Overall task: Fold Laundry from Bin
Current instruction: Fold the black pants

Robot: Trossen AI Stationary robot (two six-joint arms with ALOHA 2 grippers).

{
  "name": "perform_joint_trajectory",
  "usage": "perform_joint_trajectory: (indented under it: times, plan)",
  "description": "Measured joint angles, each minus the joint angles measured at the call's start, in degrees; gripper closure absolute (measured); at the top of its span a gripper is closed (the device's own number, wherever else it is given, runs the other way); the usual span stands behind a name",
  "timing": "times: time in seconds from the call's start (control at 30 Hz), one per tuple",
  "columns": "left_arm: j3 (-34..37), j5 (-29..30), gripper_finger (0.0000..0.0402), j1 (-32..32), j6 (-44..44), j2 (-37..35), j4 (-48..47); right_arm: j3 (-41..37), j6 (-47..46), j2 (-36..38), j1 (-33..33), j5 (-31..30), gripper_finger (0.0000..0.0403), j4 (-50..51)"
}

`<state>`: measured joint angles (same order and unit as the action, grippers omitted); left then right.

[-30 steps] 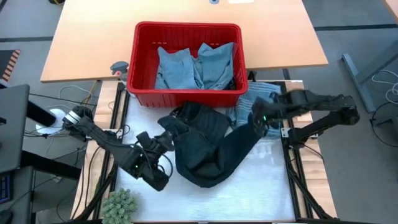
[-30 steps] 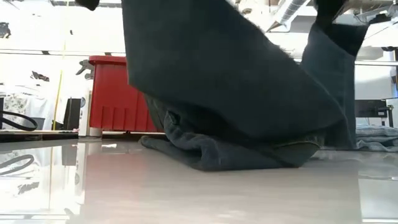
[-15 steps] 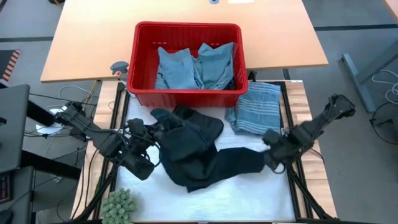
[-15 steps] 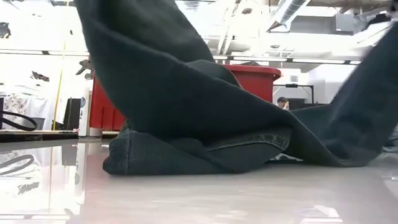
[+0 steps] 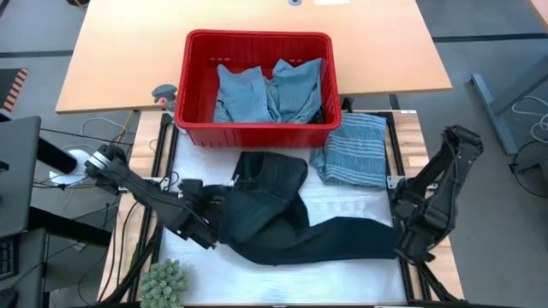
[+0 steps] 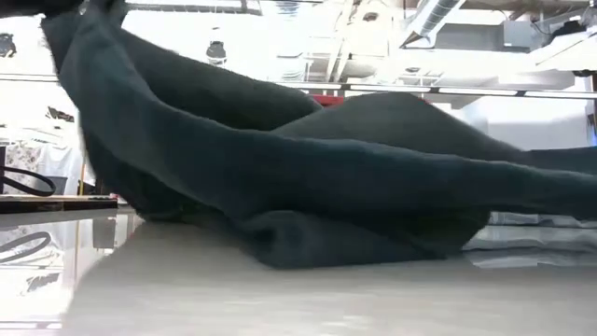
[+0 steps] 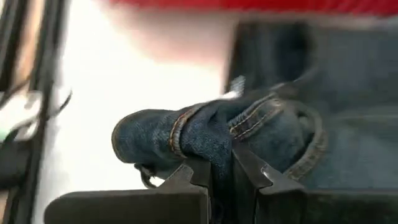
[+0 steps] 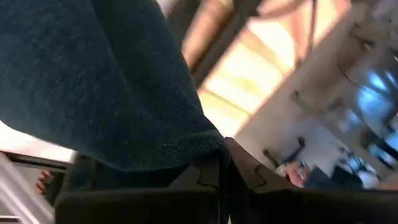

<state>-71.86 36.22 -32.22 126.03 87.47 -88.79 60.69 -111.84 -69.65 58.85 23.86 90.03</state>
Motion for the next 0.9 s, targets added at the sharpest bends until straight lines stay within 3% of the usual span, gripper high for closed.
perform_joint_trajectory:
  times: [0.13, 0.3, 0.73, 0.9]
  plan:
    - [4.9, -7.51, 0.039, -1.99, 6.02, 1.91, 5.11, 0.0, -7.3, 0.0, 4.45, 5.03, 0.0373, -0.04]
    - [9.58, -15.4, 0.0389, -5.25, 10.19, 4.53, 19.19, 0.0, -16.07, 0.02, 10.09, 11.58, 0.0373, -0.03]
    - [11.08, -18.17, 0.0388, -9.22, 11.15, 13.6, 46.04, 0.0, -21.19, 0.06, 15.38, 16.76, 0.0373, -0.02]
    - [8.93, -19.72, 0.0388, -10.97, 11.37, 13.84, 45.4, 0.0, -21.65, 0.07, 16.77, 17.0, 0.0372, -0.01]
